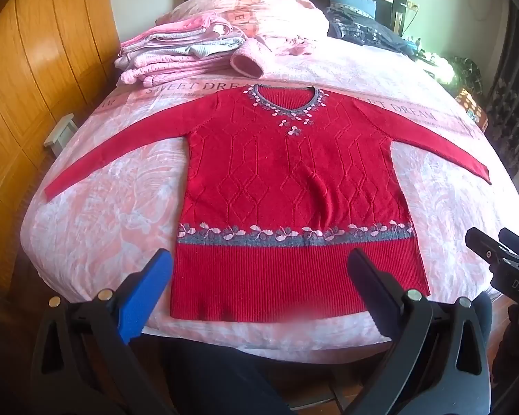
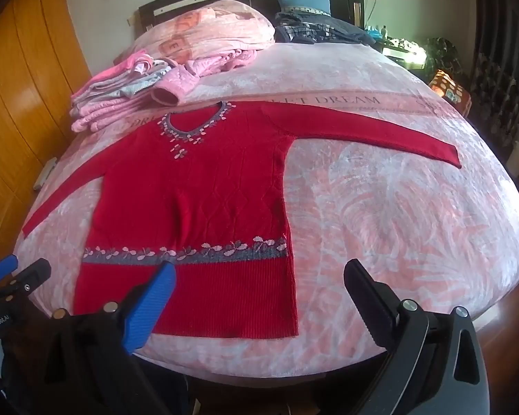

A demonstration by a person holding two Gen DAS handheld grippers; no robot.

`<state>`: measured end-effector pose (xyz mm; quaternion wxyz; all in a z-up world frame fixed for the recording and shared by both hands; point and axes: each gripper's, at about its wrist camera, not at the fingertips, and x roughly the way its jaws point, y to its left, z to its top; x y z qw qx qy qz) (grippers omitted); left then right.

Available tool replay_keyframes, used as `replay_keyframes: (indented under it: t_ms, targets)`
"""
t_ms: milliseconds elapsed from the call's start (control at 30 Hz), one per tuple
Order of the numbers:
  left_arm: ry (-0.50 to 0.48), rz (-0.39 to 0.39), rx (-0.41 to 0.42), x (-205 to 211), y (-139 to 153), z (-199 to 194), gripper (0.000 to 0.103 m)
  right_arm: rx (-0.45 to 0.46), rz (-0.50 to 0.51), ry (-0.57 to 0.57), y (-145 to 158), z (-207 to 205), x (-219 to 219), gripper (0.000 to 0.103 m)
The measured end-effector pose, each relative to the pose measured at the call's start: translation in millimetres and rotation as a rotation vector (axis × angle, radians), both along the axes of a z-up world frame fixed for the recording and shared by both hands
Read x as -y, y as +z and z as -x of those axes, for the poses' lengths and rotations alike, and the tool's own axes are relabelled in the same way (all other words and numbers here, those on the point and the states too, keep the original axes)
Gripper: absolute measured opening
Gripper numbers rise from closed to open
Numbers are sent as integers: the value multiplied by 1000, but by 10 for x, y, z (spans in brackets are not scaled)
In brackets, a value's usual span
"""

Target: Fold small clothes

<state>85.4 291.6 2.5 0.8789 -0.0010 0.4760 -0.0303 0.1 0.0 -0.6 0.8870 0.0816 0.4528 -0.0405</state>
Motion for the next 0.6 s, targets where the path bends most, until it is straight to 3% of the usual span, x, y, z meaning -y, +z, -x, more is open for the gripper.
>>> replay_keyframes:
  t_ms: [600]
  targets:
    - [-4,3,2,31,-26,-2,100,0,10,0,-36,-14,26,99]
